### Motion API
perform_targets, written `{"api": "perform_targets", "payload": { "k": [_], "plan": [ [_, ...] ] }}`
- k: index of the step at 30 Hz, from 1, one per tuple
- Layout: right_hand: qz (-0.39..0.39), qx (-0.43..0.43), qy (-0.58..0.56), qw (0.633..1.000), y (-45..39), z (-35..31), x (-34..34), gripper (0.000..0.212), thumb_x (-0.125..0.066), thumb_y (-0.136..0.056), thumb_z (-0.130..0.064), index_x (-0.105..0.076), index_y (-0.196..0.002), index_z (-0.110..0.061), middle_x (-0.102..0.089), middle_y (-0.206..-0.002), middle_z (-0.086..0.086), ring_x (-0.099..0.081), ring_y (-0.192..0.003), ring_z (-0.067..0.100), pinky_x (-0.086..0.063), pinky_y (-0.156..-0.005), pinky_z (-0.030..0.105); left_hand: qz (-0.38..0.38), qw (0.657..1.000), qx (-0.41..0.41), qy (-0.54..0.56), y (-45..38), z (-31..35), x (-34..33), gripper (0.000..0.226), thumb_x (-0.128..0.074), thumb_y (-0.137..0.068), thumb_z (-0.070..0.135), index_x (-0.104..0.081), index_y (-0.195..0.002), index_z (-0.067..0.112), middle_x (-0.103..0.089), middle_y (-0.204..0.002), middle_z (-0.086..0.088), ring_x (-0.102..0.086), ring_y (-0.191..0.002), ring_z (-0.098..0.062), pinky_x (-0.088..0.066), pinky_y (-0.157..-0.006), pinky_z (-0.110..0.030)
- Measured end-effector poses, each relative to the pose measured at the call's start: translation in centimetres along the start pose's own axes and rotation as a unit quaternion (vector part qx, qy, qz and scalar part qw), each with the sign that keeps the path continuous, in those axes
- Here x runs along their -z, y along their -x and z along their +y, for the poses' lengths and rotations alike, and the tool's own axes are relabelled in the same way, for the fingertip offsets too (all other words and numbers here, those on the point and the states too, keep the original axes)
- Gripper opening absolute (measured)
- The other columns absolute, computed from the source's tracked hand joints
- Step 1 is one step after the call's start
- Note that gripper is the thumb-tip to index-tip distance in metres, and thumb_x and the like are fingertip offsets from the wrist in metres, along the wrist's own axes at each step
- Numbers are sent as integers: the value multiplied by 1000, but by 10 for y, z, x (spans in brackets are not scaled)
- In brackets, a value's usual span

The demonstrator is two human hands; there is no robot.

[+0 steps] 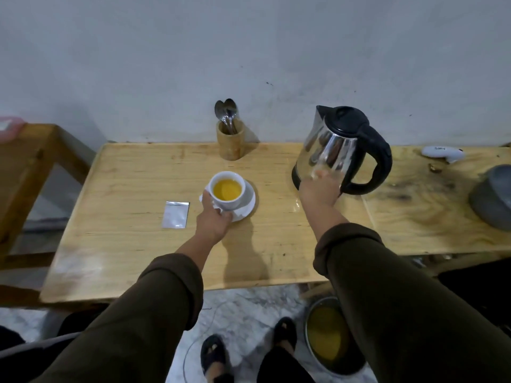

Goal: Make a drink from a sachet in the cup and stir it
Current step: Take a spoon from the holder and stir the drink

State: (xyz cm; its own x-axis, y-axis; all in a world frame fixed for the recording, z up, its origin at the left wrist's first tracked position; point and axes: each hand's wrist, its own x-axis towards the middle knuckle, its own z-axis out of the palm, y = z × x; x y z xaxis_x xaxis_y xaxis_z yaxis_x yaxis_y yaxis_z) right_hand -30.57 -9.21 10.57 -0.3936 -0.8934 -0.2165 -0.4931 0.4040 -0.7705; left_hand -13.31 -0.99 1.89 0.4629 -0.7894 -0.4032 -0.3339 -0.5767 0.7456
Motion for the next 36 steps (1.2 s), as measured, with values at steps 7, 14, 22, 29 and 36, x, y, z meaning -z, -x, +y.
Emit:
{"api": "perform_targets", "payload": {
  "k": [7, 14, 22, 29, 36],
  "plan": [
    [-105, 94, 91, 986, 8, -38, -59, 29, -46, -92, -18, -66, -112, -16, -65, -119, 9, -59, -111, 29, -50, -92, 34, -9, 1000, 11, 10, -16, -4, 19, 87, -59, -89, 25, 1, -152, 19, -60, -125, -16, -57, -115, -34, -42, -78, -30],
    [-153, 144, 127, 969, -23, -86, -109, 35, -38, -97, -17, -61, -120, -6, -61, -128, 14, -55, -122, 29, -43, -98, 30, -10, 999, 24, 26, -38, -8, 25, 81, -78, -73, 32, -33, -139, 14, -63, -121, -12, -61, -114, -27, -48, -91, -34],
    [-216, 176, 212, 937, -59, -111, -162, 35, -43, -93, -26, -64, -118, -14, -57, -125, 5, -55, -116, 24, -40, -85, 22, 5, 997, 61, 40, -49, -9, 20, 68, -85, -66, 21, -48, -121, 13, -68, -97, -3, -64, -88, -13, -43, -59, -11],
    [-236, 162, 173, 942, -67, -113, -185, 34, -50, -90, -36, -67, -116, -23, -48, -128, 8, -47, -121, 27, -40, -106, 38, 16, 995, 86, 43, -53, -12, 17, 58, -87, -62, 25, -50, -107, 21, -70, -97, -3, -65, -88, -14, -43, -60, -13],
    [-207, 155, 178, 949, -71, -117, -196, 41, -47, -92, -30, -58, -122, -5, -51, -128, 11, -52, -115, 24, -45, -95, 32, 22, 997, 77, 21, -54, -13, 17, 59, -87, -61, 27, -51, -106, 17, -68, -91, 3, -64, -85, -11, -43, -61, -12]
  ]
}}
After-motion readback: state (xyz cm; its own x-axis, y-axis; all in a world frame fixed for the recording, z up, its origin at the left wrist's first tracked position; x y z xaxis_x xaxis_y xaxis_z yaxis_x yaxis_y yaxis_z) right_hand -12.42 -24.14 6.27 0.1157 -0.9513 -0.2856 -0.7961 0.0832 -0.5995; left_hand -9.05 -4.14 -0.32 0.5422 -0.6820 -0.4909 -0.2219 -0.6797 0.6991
